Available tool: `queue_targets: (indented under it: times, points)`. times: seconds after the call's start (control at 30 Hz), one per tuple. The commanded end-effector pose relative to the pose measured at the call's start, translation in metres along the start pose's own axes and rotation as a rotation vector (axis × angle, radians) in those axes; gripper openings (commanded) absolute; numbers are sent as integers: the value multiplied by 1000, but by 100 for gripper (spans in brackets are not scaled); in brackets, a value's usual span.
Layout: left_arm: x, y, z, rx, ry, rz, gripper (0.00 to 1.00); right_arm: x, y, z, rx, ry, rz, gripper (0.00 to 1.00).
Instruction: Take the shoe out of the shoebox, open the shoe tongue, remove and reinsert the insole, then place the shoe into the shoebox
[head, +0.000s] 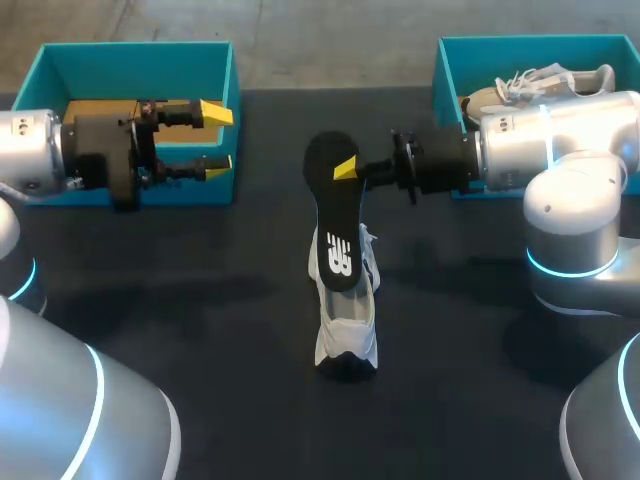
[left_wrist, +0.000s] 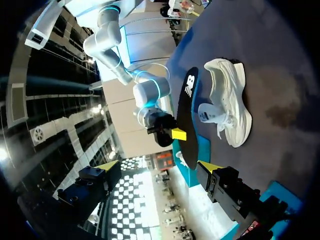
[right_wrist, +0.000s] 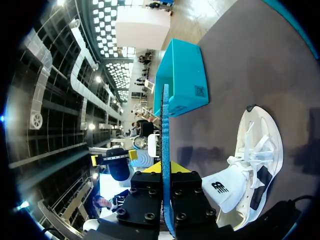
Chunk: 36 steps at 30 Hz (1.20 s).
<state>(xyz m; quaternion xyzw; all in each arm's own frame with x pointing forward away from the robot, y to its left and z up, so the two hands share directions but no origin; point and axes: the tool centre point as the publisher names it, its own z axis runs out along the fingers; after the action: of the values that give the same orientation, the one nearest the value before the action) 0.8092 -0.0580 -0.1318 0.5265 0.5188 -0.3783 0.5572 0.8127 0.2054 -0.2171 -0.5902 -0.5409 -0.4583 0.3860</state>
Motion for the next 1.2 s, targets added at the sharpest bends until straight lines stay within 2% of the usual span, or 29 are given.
queue_targets:
  times: [0.03, 0.47, 0.57, 0.63, 1.0, 1.2]
  points:
    - [8, 4, 1, 24, -15, 52, 100, 0, -1, 1, -2, -1, 0, 0]
    - [8, 4, 1, 24, -15, 52, 100, 0, -1, 1, -2, -1, 0, 0]
    - [28, 4, 10, 1, -68, -35, 100, 0, -1, 1, -2, -1, 0, 0]
    - [35, 6, 12, -10, -86, -63, 100, 0, -1, 1, -2, -1, 0, 0]
    - [34, 16, 35, 15, -109, -104, 100, 0, -1, 1, -2, -1, 0, 0]
    - [47, 11, 50, 41, -100, -137, 100, 0, -1, 1, -2, -1, 0, 0]
